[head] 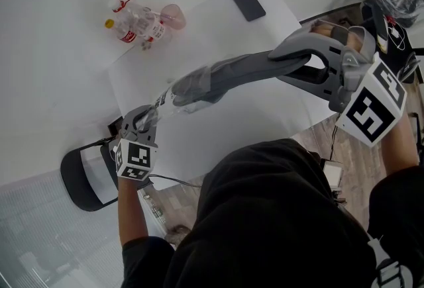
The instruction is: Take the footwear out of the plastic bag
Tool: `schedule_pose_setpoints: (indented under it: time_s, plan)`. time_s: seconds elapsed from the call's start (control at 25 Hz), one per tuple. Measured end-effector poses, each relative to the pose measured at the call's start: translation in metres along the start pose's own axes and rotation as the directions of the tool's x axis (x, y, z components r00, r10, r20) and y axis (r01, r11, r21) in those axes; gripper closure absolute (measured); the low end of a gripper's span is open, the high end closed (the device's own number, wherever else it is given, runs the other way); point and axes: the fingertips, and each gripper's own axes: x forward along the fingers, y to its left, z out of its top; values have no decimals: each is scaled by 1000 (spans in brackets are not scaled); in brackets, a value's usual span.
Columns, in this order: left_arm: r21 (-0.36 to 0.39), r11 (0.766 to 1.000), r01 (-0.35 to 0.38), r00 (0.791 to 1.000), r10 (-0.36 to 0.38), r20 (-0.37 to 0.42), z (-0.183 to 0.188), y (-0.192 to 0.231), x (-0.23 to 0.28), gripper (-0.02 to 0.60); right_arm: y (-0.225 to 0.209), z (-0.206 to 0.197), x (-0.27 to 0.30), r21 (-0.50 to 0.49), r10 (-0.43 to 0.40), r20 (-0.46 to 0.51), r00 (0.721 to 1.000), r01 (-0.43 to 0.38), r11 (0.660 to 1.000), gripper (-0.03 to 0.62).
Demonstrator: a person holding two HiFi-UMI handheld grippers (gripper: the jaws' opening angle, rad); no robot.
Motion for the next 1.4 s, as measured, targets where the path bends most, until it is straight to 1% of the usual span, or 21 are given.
schedule_pose_setpoints:
  time_s: [0.44,0.6,0.92,1.08,1.2,1.32,1.4]
  plan:
    - [-3,1000,-9,1000,9,-10,-3,-1,-4,558,0,1,-7,-8,-7,-2,1000,7,1000,516]
    - [-14,1000,-12,1000,12,-12,-6,1,-6,558,-4,2,-10,-13,-12,5,1000,12,1000,516]
    - [-57,998,-12,1000,11,-10,-16,1,-4,558,-6,-2,-15,-12,-29,-17,999,29,1000,516]
    - [-109,994,-13,1000,14,9,-19,4,-2,558,-7,-3,-19,2,-46,4,999,46,999,516]
    - [-158,987,-14,1000,15,6,-25,9,-2,558,-14,-7,-22,14,-65,9,998,65,998,516]
    - [-224,974,-27,1000,29,6,-32,15,-2,558,-22,-12,-27,39,-100,17,995,99,994,516]
    - [-278,959,-43,999,48,10,-36,21,-3,558,-29,-15,-31,64,-137,24,990,136,989,516]
